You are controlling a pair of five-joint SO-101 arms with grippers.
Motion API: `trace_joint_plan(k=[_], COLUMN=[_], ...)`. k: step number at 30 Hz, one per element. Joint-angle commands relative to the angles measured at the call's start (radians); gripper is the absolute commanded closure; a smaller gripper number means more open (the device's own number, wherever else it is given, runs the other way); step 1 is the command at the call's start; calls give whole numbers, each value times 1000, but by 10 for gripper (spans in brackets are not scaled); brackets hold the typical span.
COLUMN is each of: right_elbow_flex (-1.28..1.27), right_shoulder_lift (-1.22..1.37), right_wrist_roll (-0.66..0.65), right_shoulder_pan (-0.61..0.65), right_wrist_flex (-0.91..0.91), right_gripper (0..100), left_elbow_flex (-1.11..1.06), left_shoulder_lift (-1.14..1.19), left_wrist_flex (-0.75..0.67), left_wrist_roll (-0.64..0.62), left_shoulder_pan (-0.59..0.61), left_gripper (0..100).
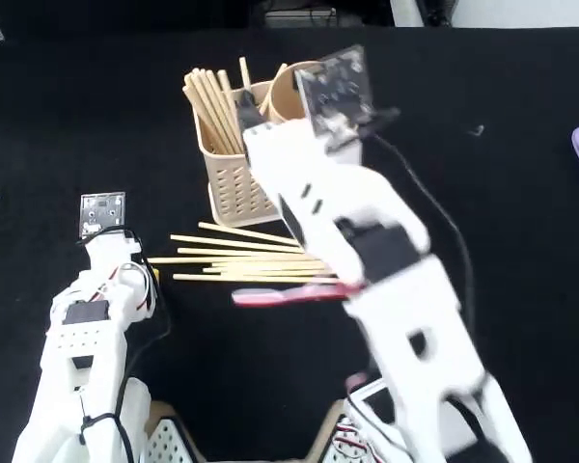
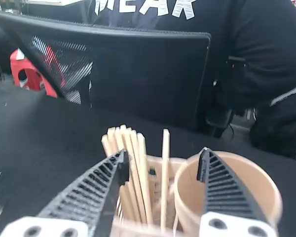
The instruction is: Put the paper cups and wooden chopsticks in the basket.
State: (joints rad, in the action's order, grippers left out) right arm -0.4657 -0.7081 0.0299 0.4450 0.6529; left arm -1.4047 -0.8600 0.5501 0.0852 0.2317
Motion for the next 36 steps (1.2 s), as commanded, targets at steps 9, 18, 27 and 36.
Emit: trace_joint_plan(k=[9,18,27,36], right_elbow_flex=[-536,-967,-958,-713], right_shoulder_lift=[-420,-438,-401,13], right_wrist_roll=[-189,-282,-282,-281], right_shoulder_pan=[-28,-275,-278,-338], right_wrist_flex=[376,-57,-41,-41], right_gripper=[868,868,868,868], left_elbow_flex=[5,5,5,-8], left_shoulder_lift=[-8,-8,-8,-18], left_wrist_flex=[-15,-15,-15,-20], left_wrist_roll=[8,8,8,8], left_shoulder_pan=[-13,-13,-13,-13], left_gripper=[834,834,834,834])
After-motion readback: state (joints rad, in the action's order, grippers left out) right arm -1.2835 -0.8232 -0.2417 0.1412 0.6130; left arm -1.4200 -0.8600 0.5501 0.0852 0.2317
